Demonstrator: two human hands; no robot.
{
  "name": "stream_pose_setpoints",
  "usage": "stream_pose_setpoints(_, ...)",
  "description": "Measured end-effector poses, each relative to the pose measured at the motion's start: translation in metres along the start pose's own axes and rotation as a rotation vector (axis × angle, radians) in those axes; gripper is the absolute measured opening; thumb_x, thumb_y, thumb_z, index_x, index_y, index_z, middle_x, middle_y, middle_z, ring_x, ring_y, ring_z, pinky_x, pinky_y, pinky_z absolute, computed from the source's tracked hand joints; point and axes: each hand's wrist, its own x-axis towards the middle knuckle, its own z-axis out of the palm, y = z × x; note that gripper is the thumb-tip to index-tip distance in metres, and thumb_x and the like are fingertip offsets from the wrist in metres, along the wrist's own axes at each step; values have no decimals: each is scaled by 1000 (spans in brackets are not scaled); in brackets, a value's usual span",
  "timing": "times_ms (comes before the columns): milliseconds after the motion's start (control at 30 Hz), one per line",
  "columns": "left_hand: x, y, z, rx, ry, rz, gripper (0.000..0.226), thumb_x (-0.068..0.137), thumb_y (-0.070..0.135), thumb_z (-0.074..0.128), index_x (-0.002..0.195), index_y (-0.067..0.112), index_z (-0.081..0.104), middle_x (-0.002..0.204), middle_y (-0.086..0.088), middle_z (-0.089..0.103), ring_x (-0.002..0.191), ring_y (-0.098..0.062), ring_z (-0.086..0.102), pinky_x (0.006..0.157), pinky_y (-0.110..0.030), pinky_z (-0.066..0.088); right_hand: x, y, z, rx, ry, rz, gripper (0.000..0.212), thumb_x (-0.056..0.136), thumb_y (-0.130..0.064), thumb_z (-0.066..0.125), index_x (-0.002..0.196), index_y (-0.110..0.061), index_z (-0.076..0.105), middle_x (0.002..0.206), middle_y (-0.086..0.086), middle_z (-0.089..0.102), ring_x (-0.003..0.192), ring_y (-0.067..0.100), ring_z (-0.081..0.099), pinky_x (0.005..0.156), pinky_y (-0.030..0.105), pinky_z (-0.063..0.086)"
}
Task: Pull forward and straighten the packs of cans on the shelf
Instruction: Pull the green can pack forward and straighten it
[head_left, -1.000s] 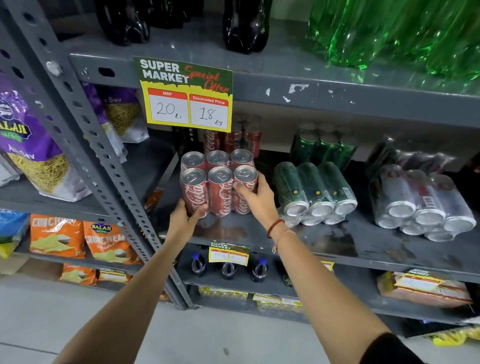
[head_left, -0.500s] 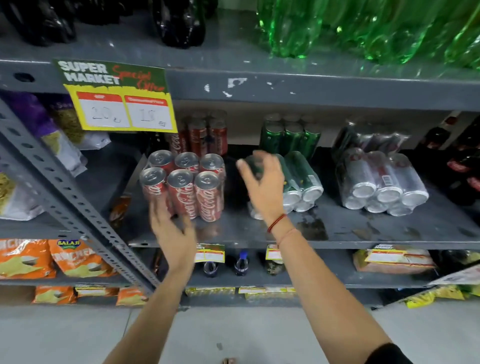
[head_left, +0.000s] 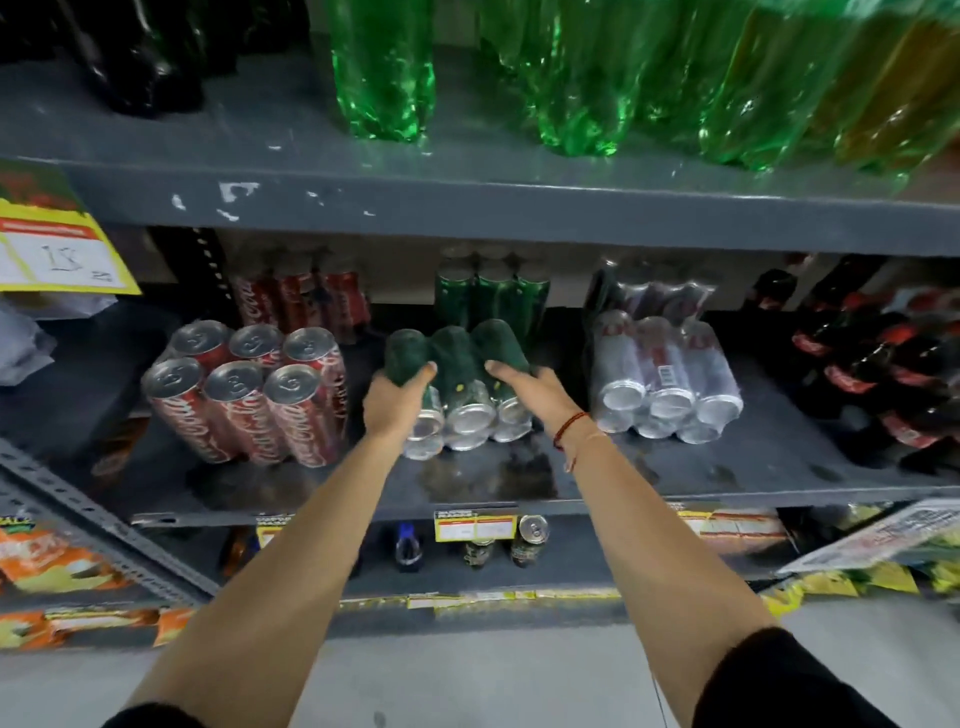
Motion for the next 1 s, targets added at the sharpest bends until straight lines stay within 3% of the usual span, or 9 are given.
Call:
stream_pose_setpoints(100, -16, -19, -4, -112, -51, 157, 53, 77, 43, 70, 121, 18, 57, 111, 0, 67, 104, -18, 63, 81, -24, 47, -14, 15, -5, 63, 6, -132, 43, 73, -38, 78, 104, -11, 66, 97, 7, 74, 87, 17, 70, 79, 27, 55)
stream_pose_setpoints(200, -40, -42, -11, -118, -102, 352, 68, 79, 44, 68, 137, 23, 40, 120, 12, 61, 104, 5, 60, 78, -7, 46, -37, 45, -10, 82, 4, -259, 57, 79, -33, 73, 125, -8, 52, 84, 11, 71, 64, 8, 61, 61, 18, 48)
stream_pose_setpoints(300, -52, -58, -12, -1, -151, 479, 81, 81, 39, 68, 145, 23, 22, 131, 16, 51, 115, 11, 50, 87, -2, 39, -47, 68, -19, 65, -18, -348, 60, 78, -26, 75, 129, -14, 46, 113, 10, 69, 95, 12, 67, 82, 22, 52)
stream_pose_setpoints(367, -50, -63, -10, 70, -178, 496, 80, 81, 34, 70, 144, 23, 22, 135, 8, 53, 119, 1, 52, 96, -15, 43, -45, 75, -24, 19, 7, -376, 63, 74, -21, 79, 127, -14, 45, 118, 3, 65, 108, 13, 63, 93, 24, 50)
stream_pose_setpoints(500, -43, -58, -4, 116, -161, 505, 79, 81, 27, 70, 144, 19, 23, 140, -4, 49, 126, -16, 49, 105, -44, 42, -39, 77, -25, -34, 75, -415, 64, 68, -22, 83, 120, -21, 45, 108, -11, 63, 102, 8, 61, 90, 14, 48)
stream_pose_setpoints(633, -52, -59, 3, 96, 64, 435, 83, 78, 35, 72, 144, 13, 26, 146, -11, 36, 133, -24, 39, 108, -50, 37, -34, 64, -36, 243, 109, -323, 78, 69, -59, 69, 132, -23, 42, 138, 3, 49, 126, 13, 47, 106, 27, 37)
stream_pose_setpoints(733, -94, -69, 25, 28, 275, 419, 70, 85, 33, 64, 142, 15, 28, 141, -13, 34, 127, -24, 40, 106, -52, 35, -22, 38, -46, 281, 50, -256, 90, 66, -78, 48, 140, -28, 35, 150, -6, 37, 131, 5, 35, 113, 32, 22)
stream_pose_setpoints(833, -137, -76, 61, -56, 102, 385, 68, 88, 25, 60, 144, 17, 24, 146, -8, 29, 133, -17, 34, 111, -49, 32, -6, 5, -47, 190, -100, -256, 93, 71, -80, 38, 145, -23, 31, 154, -3, 32, 138, 9, 29, 120, 40, 17)
stream_pose_setpoints(1000, -139, -63, 92, 44, -194, 326, 101, 79, 43, 68, 149, 21, -1, 159, -1, -9, 142, -8, -3, 113, -27, 7, 5, -18, -44, 64, -113, -244, 88, 71, -76, 36, 134, -16, 49, 144, 6, 48, 134, 18, 40, 118, 44, 22)
